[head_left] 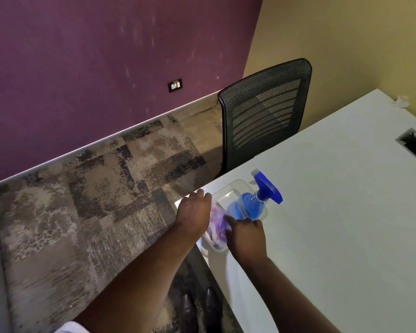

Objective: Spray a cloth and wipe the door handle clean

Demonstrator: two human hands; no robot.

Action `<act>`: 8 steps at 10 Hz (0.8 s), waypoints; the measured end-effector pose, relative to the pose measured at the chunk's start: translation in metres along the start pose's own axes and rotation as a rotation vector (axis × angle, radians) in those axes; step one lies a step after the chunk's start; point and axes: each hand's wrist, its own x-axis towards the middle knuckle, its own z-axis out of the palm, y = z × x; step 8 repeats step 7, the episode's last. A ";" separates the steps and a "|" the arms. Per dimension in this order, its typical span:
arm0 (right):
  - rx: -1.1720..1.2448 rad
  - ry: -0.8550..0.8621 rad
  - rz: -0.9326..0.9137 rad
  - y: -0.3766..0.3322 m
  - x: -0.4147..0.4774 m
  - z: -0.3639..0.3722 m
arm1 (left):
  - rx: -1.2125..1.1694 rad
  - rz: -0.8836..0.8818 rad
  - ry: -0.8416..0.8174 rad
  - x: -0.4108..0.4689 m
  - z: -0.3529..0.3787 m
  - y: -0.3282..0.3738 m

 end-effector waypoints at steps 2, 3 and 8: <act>-0.065 -0.114 0.018 -0.009 0.009 0.008 | 0.258 0.245 -0.147 0.000 0.008 0.008; -0.105 -0.202 0.027 -0.010 0.014 0.013 | 0.329 0.257 -0.188 0.000 0.013 0.009; -0.016 -0.158 0.035 -0.011 0.004 0.001 | 0.151 0.205 -0.081 -0.027 -0.002 0.009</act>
